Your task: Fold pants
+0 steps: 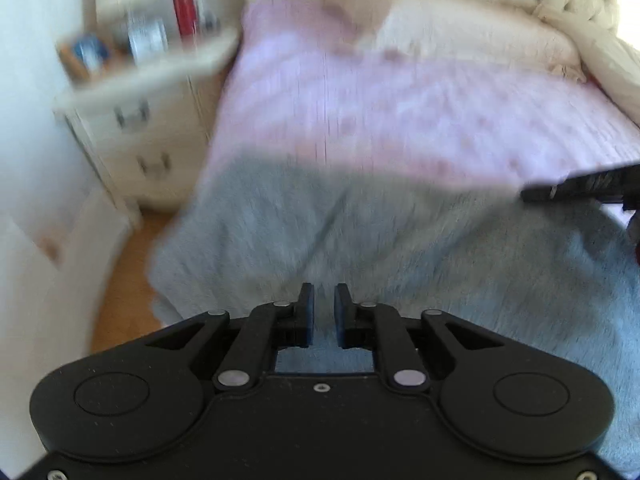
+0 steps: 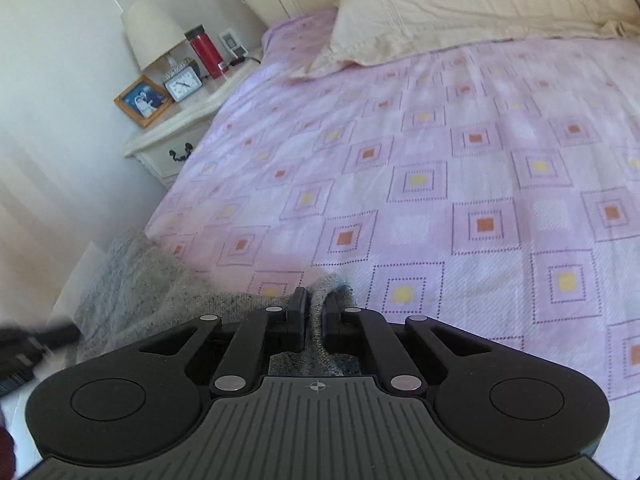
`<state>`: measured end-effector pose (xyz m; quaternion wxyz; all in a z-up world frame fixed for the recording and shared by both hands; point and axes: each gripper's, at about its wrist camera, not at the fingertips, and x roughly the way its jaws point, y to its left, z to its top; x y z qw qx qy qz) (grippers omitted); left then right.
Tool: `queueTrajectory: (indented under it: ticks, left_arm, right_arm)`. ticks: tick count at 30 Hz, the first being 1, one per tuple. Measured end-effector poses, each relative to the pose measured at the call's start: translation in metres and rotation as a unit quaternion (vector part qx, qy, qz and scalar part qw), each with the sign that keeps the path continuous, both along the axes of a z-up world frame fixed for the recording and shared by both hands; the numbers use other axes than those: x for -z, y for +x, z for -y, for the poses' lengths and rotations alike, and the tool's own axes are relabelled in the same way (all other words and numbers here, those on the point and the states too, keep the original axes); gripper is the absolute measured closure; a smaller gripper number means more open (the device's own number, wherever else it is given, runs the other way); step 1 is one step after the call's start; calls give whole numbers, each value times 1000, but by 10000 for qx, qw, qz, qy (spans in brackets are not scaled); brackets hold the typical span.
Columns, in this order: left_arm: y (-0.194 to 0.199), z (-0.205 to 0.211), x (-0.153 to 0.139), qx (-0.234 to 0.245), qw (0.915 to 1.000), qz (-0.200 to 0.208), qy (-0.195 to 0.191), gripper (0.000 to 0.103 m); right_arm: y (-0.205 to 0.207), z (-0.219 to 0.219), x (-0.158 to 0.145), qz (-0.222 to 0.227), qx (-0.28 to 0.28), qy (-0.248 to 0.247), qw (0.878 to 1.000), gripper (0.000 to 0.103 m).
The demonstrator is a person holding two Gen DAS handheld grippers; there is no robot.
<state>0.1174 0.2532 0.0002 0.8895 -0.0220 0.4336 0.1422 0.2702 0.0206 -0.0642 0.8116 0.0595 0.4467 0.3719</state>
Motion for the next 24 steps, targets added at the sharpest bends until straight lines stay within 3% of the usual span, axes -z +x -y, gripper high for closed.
queueTrajectory:
  ticks: [2,4,8,10,13,15,19,24]
  left_arm:
    - [1,13,-23,217,9979,537,306,84]
    - [12,22,-34,360,9971,618,253,81]
    - [35,33,-19,493,9974,212,-478,76]
    - [35,38,0,447,9971,-65,-607,76]
    - [27,35,30,302,9967,-538,-524,76]
    - [10,32,38,325,9979,-333,-461,75]
    - [-4,45,36,428,9982,-407,71,75]
    - [-3,47,30,300,9980,-549,83,75]
  right_arm:
    - [-3,12,-9,245,273,152,9992,89]
    - [-3,26,-20,526,387,206,9977,89]
    - [-9,48,-36,678,-7,173,9976,89]
    - [-23,57,-36,798,-334,26,9963,89]
    - [-37,64,-20,974,-617,-758,9904,89]
    - [-35,74,-2,1020,-309,-1383,9846,96]
    - [-42,87,-15,1445,-118,-1412,9793,93]
    - [-79,91,-41,1681,-1210,-1059,9726,92]
